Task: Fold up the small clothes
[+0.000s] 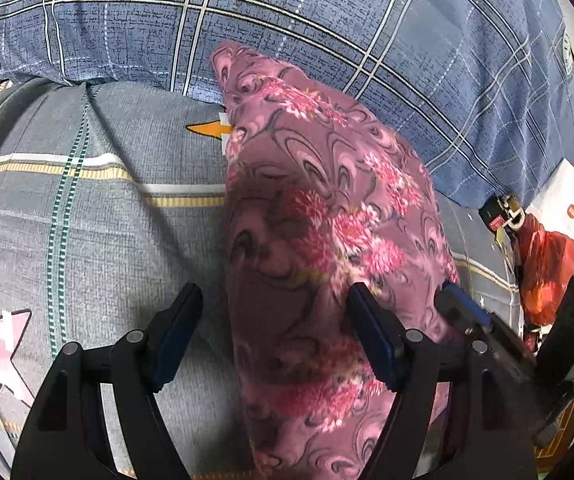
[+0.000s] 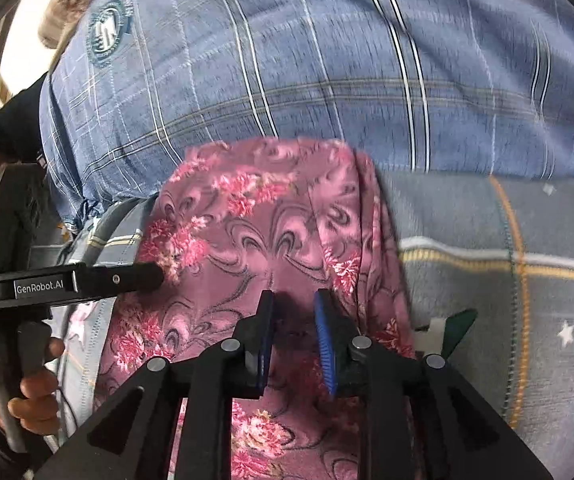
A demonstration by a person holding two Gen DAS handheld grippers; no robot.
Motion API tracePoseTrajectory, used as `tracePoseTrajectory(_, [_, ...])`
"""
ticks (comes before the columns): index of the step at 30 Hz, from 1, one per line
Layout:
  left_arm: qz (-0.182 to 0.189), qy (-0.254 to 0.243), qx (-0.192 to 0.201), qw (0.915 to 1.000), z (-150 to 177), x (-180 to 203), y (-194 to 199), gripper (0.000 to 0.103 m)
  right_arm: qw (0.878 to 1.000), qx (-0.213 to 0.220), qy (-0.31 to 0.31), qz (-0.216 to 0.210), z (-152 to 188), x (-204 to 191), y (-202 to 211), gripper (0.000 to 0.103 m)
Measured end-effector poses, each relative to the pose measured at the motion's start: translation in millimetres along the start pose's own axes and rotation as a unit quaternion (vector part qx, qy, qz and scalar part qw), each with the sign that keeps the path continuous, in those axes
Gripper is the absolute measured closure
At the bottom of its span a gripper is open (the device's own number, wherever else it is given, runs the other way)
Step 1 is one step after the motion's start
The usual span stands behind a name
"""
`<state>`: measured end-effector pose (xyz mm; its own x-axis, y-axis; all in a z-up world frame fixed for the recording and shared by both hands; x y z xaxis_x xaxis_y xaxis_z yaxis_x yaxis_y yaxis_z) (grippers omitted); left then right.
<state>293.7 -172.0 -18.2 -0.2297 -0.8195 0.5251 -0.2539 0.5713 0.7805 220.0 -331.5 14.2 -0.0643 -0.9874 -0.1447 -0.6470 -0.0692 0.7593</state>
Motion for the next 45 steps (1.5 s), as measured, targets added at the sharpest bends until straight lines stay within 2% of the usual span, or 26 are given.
tracePoseTrajectory(3, [0.006,-0.001,0.014,0.9999,-9,-10,17,0.028,0.998,0.031,-0.045,-0.022,-30,9,15,0.078])
tracePoseTrajectory(5, [0.007,0.012,0.025,0.9996,-22,-19,22,0.028,0.994,0.047,-0.091,-0.035,-48,22,14,0.063])
tracePoseTrajectory(9, [0.020,0.050,0.020,0.9983,-48,-32,16,0.028,0.987,0.028,-0.154,-0.038,-73,40,-23,0.060])
tracePoseTrajectory(12, [0.012,0.046,0.012,0.9988,-60,-32,5,0.028,0.988,-0.002,-0.154,-0.022,-79,36,-56,0.060])
tracePoseTrajectory(13, [0.009,0.042,0.009,0.9990,-63,-30,0,0.028,0.989,-0.016,-0.145,-0.021,-78,31,-65,0.065])
tracePoseTrajectory(14, [0.006,0.038,0.004,0.9992,-66,-29,-7,0.028,0.992,-0.021,-0.125,-0.017,-79,25,-71,0.088])
tracePoseTrajectory(16, [0.002,0.035,-0.005,0.9994,-68,-27,-18,0.028,0.997,0.011,-0.075,0.001,-86,13,-65,0.093])
tracePoseTrajectory(17, [0.000,0.035,-0.005,0.9994,-70,-28,-24,0.028,0.997,0.037,-0.073,-0.003,-88,13,-57,0.100])
tracePoseTrajectory(18, [0.000,0.037,-0.005,0.9993,-70,-28,-28,0.028,0.995,0.044,-0.089,0.000,-88,20,-54,0.100])
tracePoseTrajectory(19, [0.003,0.042,-0.008,0.9991,-71,-29,-34,0.026,0.994,0.034,-0.104,0.005,-86,29,-60,0.100])
tracePoseTrajectory(21, [0.006,0.049,-0.006,0.9987,-71,-31,-37,0.024,0.994,-0.013,-0.101,0.043,-73,45,-78,0.102])
tracePoseTrajectory(22, [0.002,0.046,-0.010,0.9989,-70,-29,-34,0.024,0.993,-0.023,-0.093,0.063,-68,50,-79,0.103])
tracePoseTrajectory(23, [0.006,0.040,-0.018,0.9990,-68,-27,-30,0.024,0.994,-0.014,-0.096,0.057,-68,52,-73,0.103])
tracePoseTrajectory(24, [0.010,0.037,-0.018,0.9991,-67,-27,-24,0.024,0.994,0.008,-0.107,0.028,-69,54,-59,0.103])
tracePoseTrajectory(26, [0.022,0.036,0.000,0.9991,-60,-30,-4,0.025,0.991,0.046,-0.120,-0.032,-69,53,-31,0.096])
tracePoseTrajectory(27, [0.034,0.040,0.008,0.9986,-55,-31,4,0.025,0.989,0.058,-0.118,-0.063,-65,51,-19,0.096])
tracePoseTrajectory(29, [0.051,0.045,0.013,0.9976,-40,-32,12,0.025,0.989,0.057,-0.105,-0.090,-55,46,-10,0.095])
tracePoseTrajectory(31, [0.036,0.044,0.005,0.9984,-27,-34,3,0.025,0.995,0.013,-0.071,-0.067,-34,36,-27,0.090])
tracePoseTrajectory(32, [0.024,0.038,-0.014,0.9989,-18,-34,-6,0.025,0.998,-0.021,-0.050,-0.035,-23,33,-39,0.090])
tracePoseTrajectory(34, [0.006,0.012,-0.004,0.9999,-15,-30,1,0.025,0.999,0.002,-0.043,-0.024,-19,35,-22,0.088])
tracePoseTrajectory(36, [0.013,0.003,-0.008,0.9999,-13,-27,12,0.025,0.997,0.018,-0.074,-0.034,-23,43,-8,0.084])
tracePoseTrajectory(37, [0.019,0.004,-0.004,0.9998,-12,-29,19,0.025,0.994,0.029,-0.098,-0.039,-24,55,0,0.072])
tracePoseTrajectory(38, [0.020,0.007,0.003,0.9998,-13,-35,28,0.025,0.991,0.031,-0.121,-0.040,-25,68,3,0.055])
tracePoseTrajectory(39, [0.021,0.011,0.008,0.9997,-14,-40,35,0.025,0.990,0.028,-0.135,-0.039,-26,74,2,0.050])
tracePoseTrajectory(41, [0.033,0.031,0.009,0.9989,-15,-48,38,0.025,0.984,0.013,-0.167,-0.055,-14,93,0,0.048])
tracePoseTrajectory(45, [0.063,0.056,-0.017,0.9963,-6,-50,23,0.025,0.975,-0.013,-0.191,-0.110,0,89,-22,0.048])
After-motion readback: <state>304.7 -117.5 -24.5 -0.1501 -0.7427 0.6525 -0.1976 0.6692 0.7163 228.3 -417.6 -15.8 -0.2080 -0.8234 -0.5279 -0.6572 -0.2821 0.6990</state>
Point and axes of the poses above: each gripper's, at about its wrist camera, not at the fingertips, and y roughly against the way its jaws point, x to its right, z to its underside, the point moved 6 cm from there along -y, roughly the way its jaws point, and after that the axes turned 8 degrees about z, right-handed, at the moved point
